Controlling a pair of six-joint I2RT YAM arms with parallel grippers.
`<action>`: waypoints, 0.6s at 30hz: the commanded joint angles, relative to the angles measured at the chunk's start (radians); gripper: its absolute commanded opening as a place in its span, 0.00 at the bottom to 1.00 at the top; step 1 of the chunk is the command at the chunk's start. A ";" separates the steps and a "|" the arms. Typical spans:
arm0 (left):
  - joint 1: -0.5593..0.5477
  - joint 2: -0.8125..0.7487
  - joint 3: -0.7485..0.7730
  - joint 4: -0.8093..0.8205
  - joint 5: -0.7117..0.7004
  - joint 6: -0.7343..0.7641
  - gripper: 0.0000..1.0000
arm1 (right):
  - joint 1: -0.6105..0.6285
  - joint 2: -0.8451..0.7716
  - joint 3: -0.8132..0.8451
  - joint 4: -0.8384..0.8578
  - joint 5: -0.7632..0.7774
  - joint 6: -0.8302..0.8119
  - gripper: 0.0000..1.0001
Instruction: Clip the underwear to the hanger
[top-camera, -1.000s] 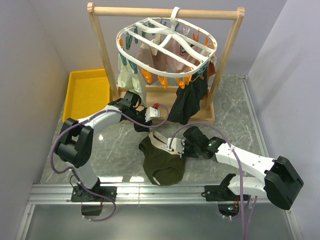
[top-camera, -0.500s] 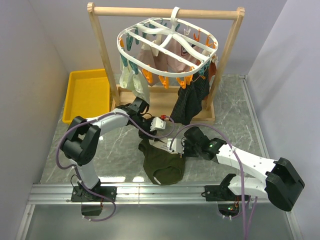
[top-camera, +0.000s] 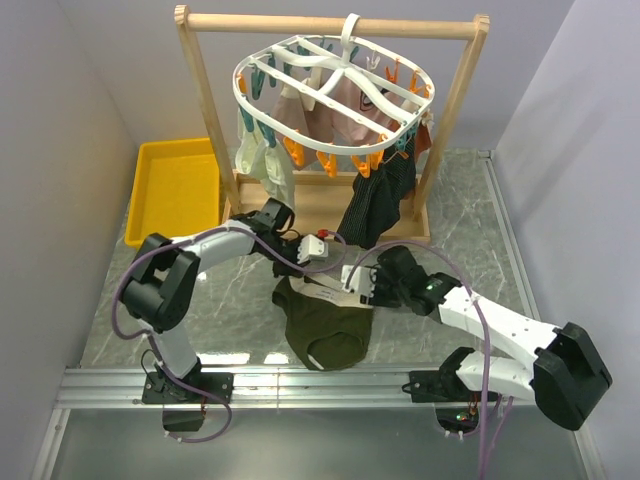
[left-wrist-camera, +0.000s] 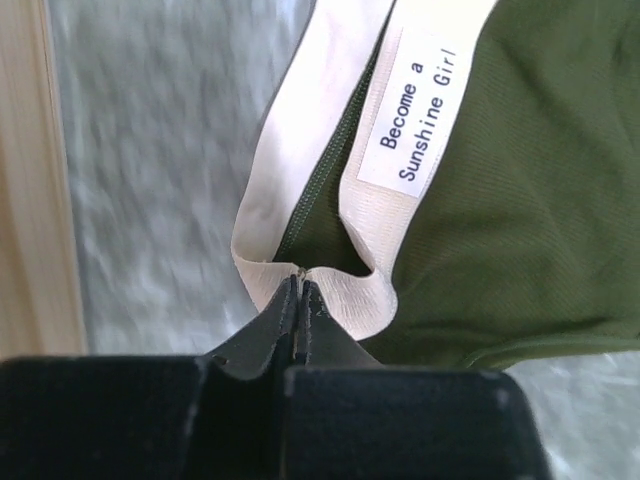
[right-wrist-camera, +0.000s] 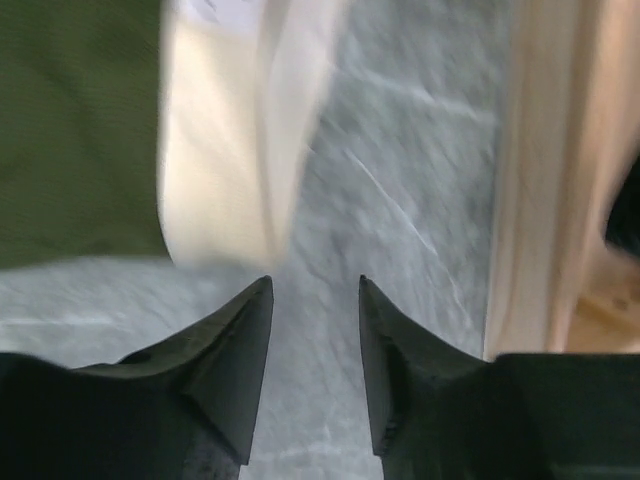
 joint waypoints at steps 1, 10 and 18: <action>0.031 -0.130 -0.060 -0.023 -0.033 -0.100 0.00 | -0.065 -0.059 0.048 -0.055 0.000 0.019 0.49; 0.041 -0.285 -0.218 0.043 -0.157 -0.387 0.00 | -0.096 0.009 0.228 -0.333 -0.120 0.282 0.54; 0.044 -0.339 -0.256 0.055 -0.162 -0.555 0.00 | -0.091 0.215 0.360 -0.343 -0.334 0.582 0.48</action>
